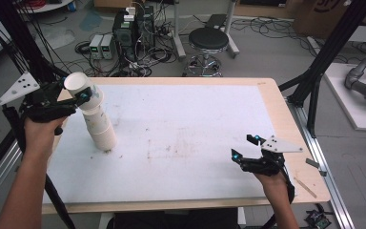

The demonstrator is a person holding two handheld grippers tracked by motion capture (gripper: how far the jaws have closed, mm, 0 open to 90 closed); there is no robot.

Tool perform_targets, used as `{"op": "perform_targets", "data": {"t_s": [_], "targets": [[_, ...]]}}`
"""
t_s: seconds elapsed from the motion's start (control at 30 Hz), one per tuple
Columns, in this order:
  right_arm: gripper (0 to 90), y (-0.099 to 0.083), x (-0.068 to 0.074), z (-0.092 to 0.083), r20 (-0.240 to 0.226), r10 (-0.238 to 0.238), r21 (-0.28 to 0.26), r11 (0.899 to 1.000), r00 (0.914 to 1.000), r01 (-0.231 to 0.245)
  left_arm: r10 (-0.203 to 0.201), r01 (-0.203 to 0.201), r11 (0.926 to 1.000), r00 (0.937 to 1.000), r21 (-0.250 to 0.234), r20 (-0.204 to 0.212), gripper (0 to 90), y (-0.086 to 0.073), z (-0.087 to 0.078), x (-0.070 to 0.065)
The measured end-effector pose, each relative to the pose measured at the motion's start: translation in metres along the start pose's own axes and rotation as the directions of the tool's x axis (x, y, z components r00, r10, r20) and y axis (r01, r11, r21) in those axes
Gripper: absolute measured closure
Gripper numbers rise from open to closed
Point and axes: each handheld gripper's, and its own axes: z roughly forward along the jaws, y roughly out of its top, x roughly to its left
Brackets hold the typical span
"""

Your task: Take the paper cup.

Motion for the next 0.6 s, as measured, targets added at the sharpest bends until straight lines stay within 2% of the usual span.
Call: {"op": "perform_targets", "data": {"t_s": [0.13, 0.17, 0.23, 0.27, 0.33, 0.37, 0.4, 0.43, 0.53, 0.57, 0.6], "targets": [[18.9, 0.001, 0.001, 0.003, -0.037, 0.002, 0.0, 1.0, 0.9993, -0.002, 0.011, -0.011, 0.9999, 0.9972, 0.003, 0.073, 32.7, 0.001, 0.009, -0.016], [18.8, 0.001, 0.002, 0.004, -0.046, 0.012, 0.005, 1.0, 0.9989, -0.012, 0.009, -0.01, 0.9999, 0.9932, 0.01, 0.116, 32.7, -0.002, 0.016, -0.025], [17.5, 0.001, 0.003, 0.007, -0.058, 0.009, 0.009, 1.0, 0.9983, -0.008, 0.013, -0.017, 0.9996, 0.9893, 0.021, 0.146, 32.7, -0.006, 0.023, -0.034], [17.5, 0.001, 0.003, 0.008, -0.065, 0.013, 0.015, 1.0, 0.9978, -0.012, 0.013, -0.017, 0.9996, 0.9893, 0.021, 0.146, 32.7, -0.006, 0.023, -0.034], [17.5, 0.001, 0.004, 0.01, -0.082, 0.014, 0.028, 1.0, 0.9966, -0.012, 0.019, -0.025, 0.9992, 0.9835, 0.03, 0.18, 32.6, -0.01, 0.03, -0.043], [17.6, 0.001, 0.005, 0.01, -0.094, 0.011, 0.034, 0.999, 0.9955, -0.008, 0.012, -0.02, 0.9991, 0.9774, 0.036, 0.211, 32.7, -0.015, 0.037, -0.051], [17.6, 0.002, 0.005, 0.011, -0.098, 0.008, 0.037, 0.999, 0.9951, -0.005, 0.011, -0.021, 0.9989, 0.9745, 0.042, 0.224, 32.7, -0.017, 0.04, -0.055], [17.6, 0.002, 0.006, 0.011, -0.099, 0.009, 0.037, 0.999, 0.995, -0.005, 0.011, -0.021, 0.9989, 0.9745, 0.042, 0.224, 32.6, -0.017, 0.04, -0.055], [17.6, 0.002, 0.006, 0.013, -0.102, 0.001, 0.038, 0.999, 0.9948, 0.003, -0.002, -0.014, 0.9982, 0.9658, 0.059, 0.259, 32.6, -0.028, 0.05, -0.065], [17.6, 0.003, 0.007, 0.014, -0.104, -0.003, 0.039, 0.999, 0.9946, 0.007, -0.017, -0.001, 0.9979, 0.9605, 0.064, 0.278, 32.6, -0.036, 0.057, -0.071], [17.6, 0.004, 0.008, 0.015, -0.103, -0.008, 0.038, 0.999, 0.9946, 0.012, -0.017, -0.001, 0.9979, 0.9605, 0.064, 0.278, 32.6, -0.036, 0.057, -0.071]]}}
